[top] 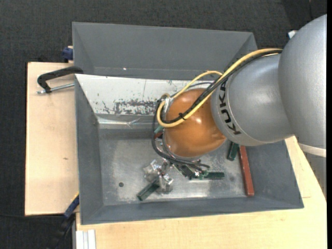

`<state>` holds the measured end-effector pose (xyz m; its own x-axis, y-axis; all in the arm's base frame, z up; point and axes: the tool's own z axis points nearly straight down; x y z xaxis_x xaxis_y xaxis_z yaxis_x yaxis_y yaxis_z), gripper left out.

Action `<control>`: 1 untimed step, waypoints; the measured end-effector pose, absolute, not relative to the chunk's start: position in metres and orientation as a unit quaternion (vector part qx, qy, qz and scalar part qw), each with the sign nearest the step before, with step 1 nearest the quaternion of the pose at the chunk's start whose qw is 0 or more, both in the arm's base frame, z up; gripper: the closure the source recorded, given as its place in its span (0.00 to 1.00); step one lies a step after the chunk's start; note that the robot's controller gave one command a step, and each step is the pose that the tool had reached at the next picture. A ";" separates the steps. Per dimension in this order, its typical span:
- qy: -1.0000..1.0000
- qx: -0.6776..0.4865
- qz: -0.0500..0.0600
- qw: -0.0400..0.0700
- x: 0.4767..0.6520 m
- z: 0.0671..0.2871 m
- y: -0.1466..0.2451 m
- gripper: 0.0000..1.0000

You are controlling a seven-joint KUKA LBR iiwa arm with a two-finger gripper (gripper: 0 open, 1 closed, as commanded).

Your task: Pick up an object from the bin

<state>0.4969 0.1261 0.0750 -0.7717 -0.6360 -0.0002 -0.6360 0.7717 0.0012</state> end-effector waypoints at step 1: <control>-0.941 0.338 -0.001 0.000 0.497 0.075 0.126 0.00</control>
Offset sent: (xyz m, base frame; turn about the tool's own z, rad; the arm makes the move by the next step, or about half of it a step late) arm 0.0000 0.0000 0.0000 0.0000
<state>0.4969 0.1261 0.0751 -0.7721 -0.6355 -0.0005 -0.6355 0.7721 0.0015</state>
